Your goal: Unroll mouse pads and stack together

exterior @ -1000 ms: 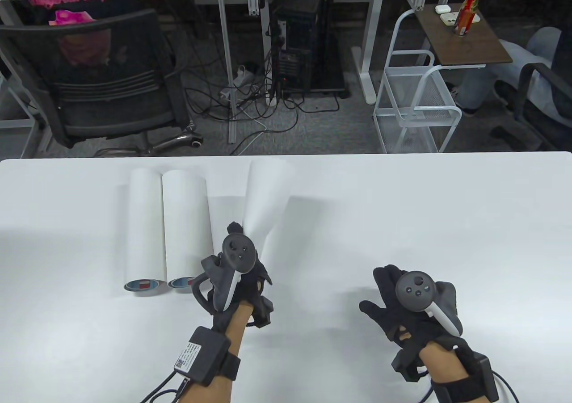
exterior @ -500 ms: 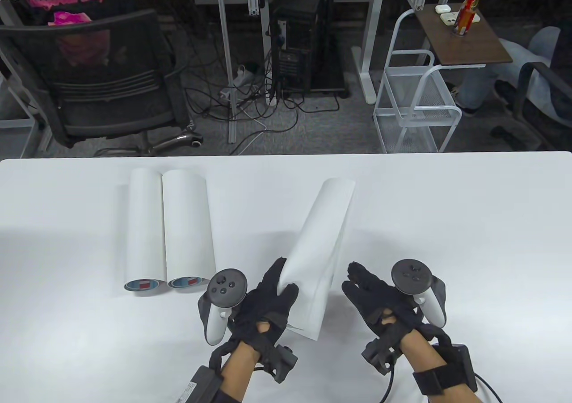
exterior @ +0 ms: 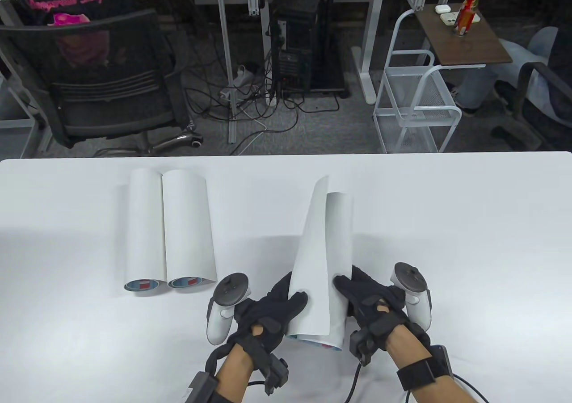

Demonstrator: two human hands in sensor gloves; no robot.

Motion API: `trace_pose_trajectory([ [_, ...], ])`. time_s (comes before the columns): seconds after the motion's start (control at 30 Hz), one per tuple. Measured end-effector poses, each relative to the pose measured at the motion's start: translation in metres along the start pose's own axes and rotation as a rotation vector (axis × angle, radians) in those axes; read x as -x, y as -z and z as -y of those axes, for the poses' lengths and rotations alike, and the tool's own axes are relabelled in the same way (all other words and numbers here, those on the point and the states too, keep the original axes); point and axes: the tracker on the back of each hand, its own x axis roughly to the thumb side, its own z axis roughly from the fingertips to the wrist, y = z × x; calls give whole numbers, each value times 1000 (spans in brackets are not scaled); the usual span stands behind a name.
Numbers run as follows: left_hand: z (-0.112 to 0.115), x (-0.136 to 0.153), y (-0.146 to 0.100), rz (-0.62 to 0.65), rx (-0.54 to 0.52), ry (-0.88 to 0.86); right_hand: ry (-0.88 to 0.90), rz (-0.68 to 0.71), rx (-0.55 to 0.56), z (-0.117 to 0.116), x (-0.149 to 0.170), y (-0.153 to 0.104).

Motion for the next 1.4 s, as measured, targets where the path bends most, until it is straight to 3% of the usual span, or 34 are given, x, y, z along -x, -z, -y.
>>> trace_pose_trajectory([
  [0.23, -17, 3, -7, 49, -11, -213, -197, 92, 60, 6, -18, -13],
  [0.33, -24, 4, -9, 33, -1, -257, -203, 99, 55, 7, -18, -16],
  [0.47, -34, 5, -12, -50, -152, -206, -180, 74, 44, 9, -14, -16],
  [0.57, -37, 2, -13, -33, -153, -187, -147, 36, 28, 11, -6, -14],
  [0.83, -18, -34, -23, 71, -293, 159, -1, -76, -192, -6, 21, -2],
  [1.13, -13, -58, -35, 188, -343, 298, -12, -78, -216, -6, 24, -1],
  [1.4, -24, -68, -45, 294, -319, 253, 36, -73, -212, 3, 28, -1],
])
